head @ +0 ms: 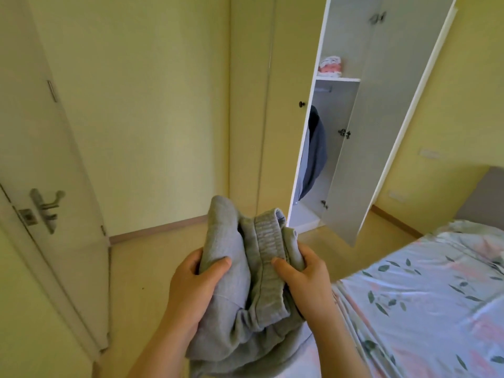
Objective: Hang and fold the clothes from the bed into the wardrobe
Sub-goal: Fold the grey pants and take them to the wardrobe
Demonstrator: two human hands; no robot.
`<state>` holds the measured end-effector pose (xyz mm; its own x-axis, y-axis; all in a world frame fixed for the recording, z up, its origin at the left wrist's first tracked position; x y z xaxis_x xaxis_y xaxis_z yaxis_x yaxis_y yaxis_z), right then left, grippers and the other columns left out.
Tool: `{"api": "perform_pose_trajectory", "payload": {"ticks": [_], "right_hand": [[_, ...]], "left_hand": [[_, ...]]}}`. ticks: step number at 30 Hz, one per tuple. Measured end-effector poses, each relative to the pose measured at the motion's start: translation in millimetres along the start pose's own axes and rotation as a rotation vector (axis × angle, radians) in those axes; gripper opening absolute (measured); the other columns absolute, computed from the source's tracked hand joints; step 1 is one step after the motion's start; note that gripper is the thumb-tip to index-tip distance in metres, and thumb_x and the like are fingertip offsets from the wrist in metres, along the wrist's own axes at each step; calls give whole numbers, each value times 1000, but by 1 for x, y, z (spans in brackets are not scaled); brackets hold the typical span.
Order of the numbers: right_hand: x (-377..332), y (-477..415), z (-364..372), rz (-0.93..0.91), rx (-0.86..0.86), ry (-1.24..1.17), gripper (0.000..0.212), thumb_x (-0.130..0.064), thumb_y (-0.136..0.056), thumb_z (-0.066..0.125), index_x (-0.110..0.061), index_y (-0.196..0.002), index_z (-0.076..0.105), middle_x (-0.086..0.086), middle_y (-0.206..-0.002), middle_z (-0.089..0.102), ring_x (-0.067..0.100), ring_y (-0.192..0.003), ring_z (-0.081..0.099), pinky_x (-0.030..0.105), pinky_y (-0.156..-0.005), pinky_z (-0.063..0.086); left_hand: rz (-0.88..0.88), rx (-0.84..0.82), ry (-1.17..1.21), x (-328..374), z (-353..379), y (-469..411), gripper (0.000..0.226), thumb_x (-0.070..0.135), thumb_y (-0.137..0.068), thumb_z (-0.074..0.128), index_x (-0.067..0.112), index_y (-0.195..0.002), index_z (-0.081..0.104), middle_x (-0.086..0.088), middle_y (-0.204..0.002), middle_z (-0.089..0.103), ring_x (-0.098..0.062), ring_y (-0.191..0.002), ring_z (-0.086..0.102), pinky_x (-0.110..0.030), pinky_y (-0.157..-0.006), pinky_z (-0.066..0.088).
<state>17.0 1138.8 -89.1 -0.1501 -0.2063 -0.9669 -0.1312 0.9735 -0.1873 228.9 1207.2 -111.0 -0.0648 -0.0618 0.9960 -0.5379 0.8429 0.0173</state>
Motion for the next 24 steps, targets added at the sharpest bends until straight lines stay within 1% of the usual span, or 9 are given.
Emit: {"api": "perform_pose_trajectory", "payload": {"ticks": [2, 4, 8, 12, 14, 18, 21, 24], "right_hand": [[1, -22, 26, 9, 14, -10, 25, -8, -86, 69, -33, -86, 67, -15, -78, 73, 6, -72, 69, 17, -61, 55], [1, -43, 49, 17, 34, 3, 25, -8, -85, 69, -33, -85, 67, -14, -77, 73, 8, -71, 69, 16, -59, 55], [3, -78, 78, 30, 103, 20, 23, -9, -85, 69, -32, -84, 69, -9, -77, 73, 13, -71, 69, 22, -61, 58], [17, -114, 86, 78, 166, 45, 19, -9, -84, 70, -27, -83, 69, 1, -78, 72, 26, -75, 68, 40, -66, 60], [24, -138, 87, 85, 196, 56, 19, -9, -83, 70, -28, -83, 70, 0, -76, 72, 26, -74, 68, 41, -66, 60], [41, -189, 86, 82, 243, 71, 13, -10, -83, 70, -22, -80, 68, 5, -74, 70, 32, -74, 66, 48, -67, 58], [48, -224, 81, 84, 262, 80, 14, -11, -82, 71, -25, -81, 69, 5, -74, 71, 31, -74, 66, 46, -67, 57], [50, -255, 72, 82, 316, 96, 18, -11, -81, 71, -29, -80, 69, 0, -72, 71, 24, -70, 66, 37, -62, 56]], "left_hand": [[14, -22, -12, 2, -12, -35, 12, 30, -78, 75, 27, -89, 70, 6, -82, 73, -14, -80, 68, -31, -67, 51], [22, -45, -32, 4, -23, -68, 11, 30, -78, 75, 27, -88, 70, 5, -81, 74, -14, -79, 68, -28, -66, 49], [21, -101, -39, 4, -28, -128, 10, 29, -78, 75, 29, -86, 69, 9, -79, 73, -12, -78, 67, -29, -66, 50], [-17, -174, -32, -6, -10, -175, 8, 28, -79, 75, 26, -86, 70, 8, -79, 73, -15, -79, 68, -36, -73, 55], [-20, -205, -32, -8, 4, -201, 8, 28, -80, 74, 26, -86, 70, 7, -79, 74, -15, -80, 68, -37, -75, 55], [34, -235, -44, -3, 34, -253, 6, 26, -80, 74, 24, -85, 70, 6, -78, 74, -14, -78, 68, -30, -68, 51], [42, -278, -42, 3, 59, -285, 8, 25, -80, 74, 24, -87, 70, 6, -79, 74, -12, -76, 68, -26, -65, 50], [41, -327, -23, 9, 84, -318, 10, 24, -80, 75, 26, -88, 71, 6, -81, 74, -10, -76, 69, -25, -65, 50]]}}
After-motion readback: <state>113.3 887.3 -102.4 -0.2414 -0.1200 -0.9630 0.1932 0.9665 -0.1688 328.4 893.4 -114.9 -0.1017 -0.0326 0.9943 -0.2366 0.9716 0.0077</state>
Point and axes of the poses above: each hand's wrist, its own y-axis away from the middle knuckle, its own z-axis out of the palm, x = y × z, the point moved 8 cm from there along -y, towards the middle knuckle
